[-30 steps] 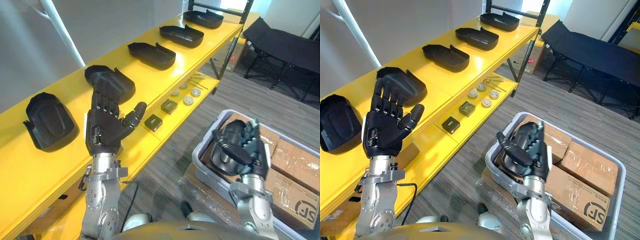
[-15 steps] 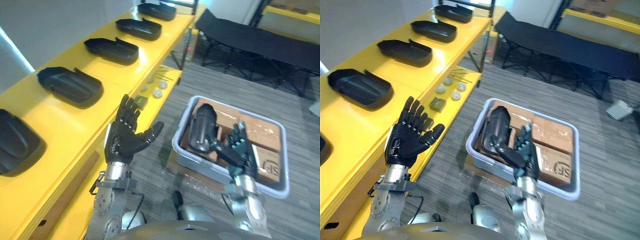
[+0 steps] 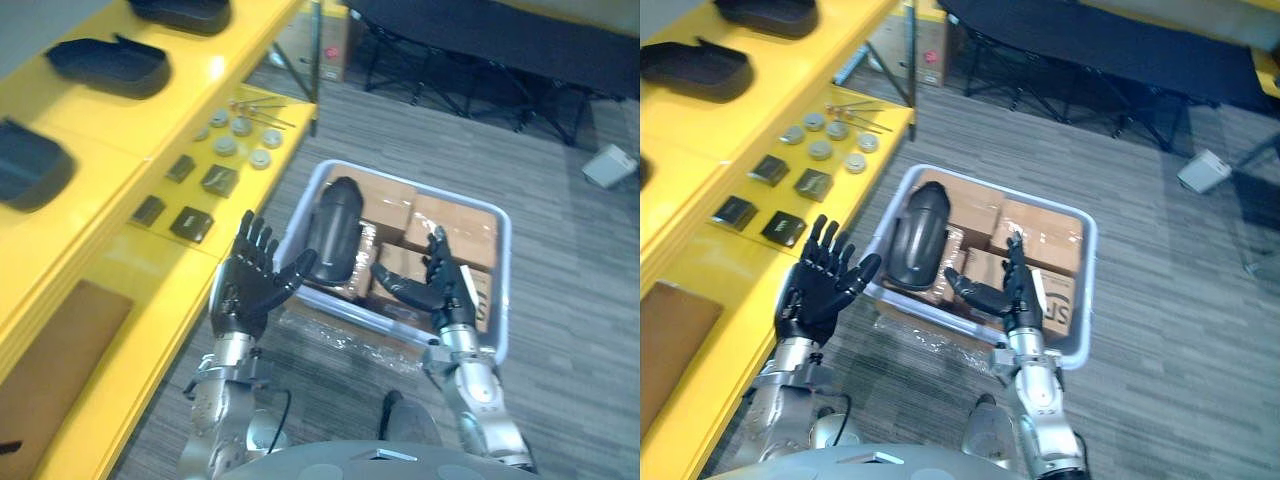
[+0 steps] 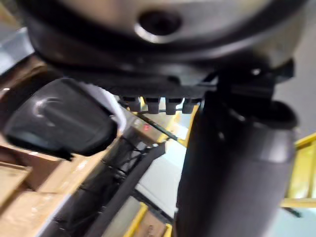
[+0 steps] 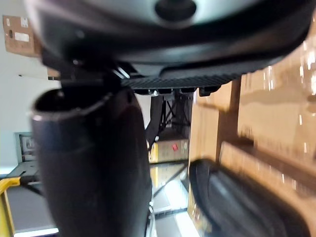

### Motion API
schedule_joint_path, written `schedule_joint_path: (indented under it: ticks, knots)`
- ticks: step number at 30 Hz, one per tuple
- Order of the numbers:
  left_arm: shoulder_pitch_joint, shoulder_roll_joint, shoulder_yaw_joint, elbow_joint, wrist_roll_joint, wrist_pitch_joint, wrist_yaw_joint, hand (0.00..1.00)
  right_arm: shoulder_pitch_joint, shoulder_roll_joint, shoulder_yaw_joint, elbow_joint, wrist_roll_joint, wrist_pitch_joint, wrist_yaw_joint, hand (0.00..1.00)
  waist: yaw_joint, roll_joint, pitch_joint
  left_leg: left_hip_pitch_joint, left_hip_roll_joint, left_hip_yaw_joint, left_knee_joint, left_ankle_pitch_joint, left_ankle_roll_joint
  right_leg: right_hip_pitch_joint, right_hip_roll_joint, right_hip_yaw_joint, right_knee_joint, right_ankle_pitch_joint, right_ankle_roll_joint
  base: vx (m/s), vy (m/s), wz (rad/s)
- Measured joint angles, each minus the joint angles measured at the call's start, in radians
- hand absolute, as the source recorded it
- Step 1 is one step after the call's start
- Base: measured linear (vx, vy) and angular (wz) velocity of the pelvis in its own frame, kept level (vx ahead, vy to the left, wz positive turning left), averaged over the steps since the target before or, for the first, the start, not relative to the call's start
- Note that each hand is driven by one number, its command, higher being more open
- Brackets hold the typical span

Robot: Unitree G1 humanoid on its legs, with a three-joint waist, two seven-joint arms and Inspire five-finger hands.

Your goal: Walk over and take three plastic housings, then place them on the shelf

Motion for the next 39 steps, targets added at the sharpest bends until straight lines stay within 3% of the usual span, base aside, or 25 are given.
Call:
schedule_joint_path:
  ticks: [2, 3, 4, 5, 6, 10, 15, 19, 24, 27, 32, 39]
  knots:
    - [-0.029, -0.001, 0.024, 0.111, 0.031, 0.028, 0.037, 1.00, 0.006, -0.025, -0.068, -0.007, 0.000, -0.001, 0.021, 1.00, -0.015, -0.004, 0.003, -0.010, 0.000, 0.002, 0.041, 0.058, 0.081, 0.006, 0.003, -0.004, 0.004, -0.012, -0.021, 0.04, -0.189, -0.16]
    - [-0.029, -0.004, 0.043, 0.169, 0.074, 0.052, 0.051, 1.00, 0.022, -0.027, -0.107, -0.018, 0.001, -0.002, 0.026, 1.00, -0.014, -0.007, 0.005, -0.020, -0.003, -0.005, 0.072, 0.068, 0.085, 0.027, 0.003, -0.002, -0.018, -0.021, -0.033, 0.04, -0.167, -0.21]
    - [-0.022, -0.008, 0.053, 0.198, 0.101, 0.062, 0.056, 1.00, 0.029, -0.031, -0.127, -0.018, 0.003, -0.002, 0.027, 1.00, -0.011, -0.011, 0.009, -0.020, -0.019, -0.031, 0.081, 0.043, 0.058, 0.039, -0.003, 0.003, -0.035, -0.021, -0.034, 0.05, -0.093, -0.26]
    - [0.003, -0.010, 0.069, 0.238, 0.141, 0.078, 0.061, 1.00, 0.033, -0.042, -0.150, -0.018, 0.011, 0.000, 0.029, 1.00, -0.006, -0.002, 0.008, -0.015, -0.078, -0.086, 0.079, -0.020, 0.019, 0.052, -0.004, 0.012, -0.052, -0.016, -0.035, 0.04, 0.041, -0.23]
    - [0.031, -0.009, 0.085, 0.284, 0.189, 0.087, 0.067, 1.00, 0.035, -0.049, -0.162, -0.018, 0.012, 0.008, 0.037, 1.00, -0.007, 0.010, 0.004, -0.014, -0.140, -0.100, 0.052, -0.071, 0.036, 0.061, -0.003, 0.013, -0.062, -0.010, -0.031, 0.03, 0.062, -0.17]
    - [0.032, -0.006, 0.119, 0.409, 0.222, 0.094, 0.084, 1.00, 0.011, -0.046, -0.130, 0.027, 0.013, 0.045, 0.057, 1.00, 0.023, 0.019, -0.002, 0.036, -0.179, -0.099, -0.072, -0.071, 0.028, 0.050, -0.012, 0.019, -0.083, 0.012, -0.001, -0.01, 0.053, -0.02]
    - [0.035, -0.003, 0.162, 0.446, 0.454, 0.083, 0.312, 1.00, -0.129, 0.063, 0.003, 0.247, -0.071, 0.113, -0.021, 1.00, 0.110, -0.033, 0.026, 0.016, -0.259, -0.112, -0.082, -0.065, 0.020, 0.095, -0.076, 0.018, -0.232, 0.130, 0.042, -0.08, 0.174, 0.07]
    - [0.029, 0.014, 0.244, 0.447, 0.499, 0.061, 0.399, 1.00, -0.245, 0.115, 0.059, 0.351, -0.072, 0.133, -0.099, 1.00, 0.155, -0.068, 0.056, -0.039, -0.282, -0.146, -0.058, -0.062, 0.024, 0.105, -0.094, -0.015, -0.298, 0.178, 0.051, -0.10, 0.064, 0.24]
    - [0.027, 0.039, 0.237, 0.542, 0.494, 0.047, 0.311, 1.00, -0.550, 0.075, 0.032, 0.530, -0.071, 0.199, -0.217, 1.00, 0.188, -0.081, 0.120, -0.096, -0.290, -0.180, -0.049, -0.043, 0.023, 0.086, -0.095, -0.041, -0.324, 0.209, 0.049, -0.11, 0.002, 0.17]
    - [0.014, 0.039, 0.224, 0.563, 0.471, 0.023, 0.285, 1.00, -0.680, 0.019, 0.025, 0.586, -0.072, 0.234, -0.272, 1.00, 0.203, -0.061, 0.152, -0.105, -0.295, -0.187, -0.073, -0.018, 0.027, 0.079, -0.096, -0.049, -0.343, 0.228, 0.049, -0.02, -0.007, 0.07]
    - [0.007, 0.040, 0.209, 0.589, 0.386, -0.025, 0.273, 1.00, -0.748, -0.016, 0.012, 0.605, -0.073, 0.265, -0.358, 1.00, 0.209, -0.055, 0.167, -0.110, -0.298, -0.202, -0.088, -0.004, 0.029, 0.078, -0.097, -0.065, -0.343, 0.229, 0.049, 0.02, -0.007, 0.08]
    - [-0.028, 0.050, 0.201, 0.621, 0.331, -0.061, 0.259, 1.00, -0.866, -0.068, -0.001, 0.713, -0.093, 0.383, -0.330, 1.00, 0.209, -0.045, 0.225, -0.110, -0.299, -0.214, -0.108, 0.017, 0.030, 0.078, -0.097, -0.078, -0.341, 0.230, 0.049, -0.02, -0.010, 0.05]
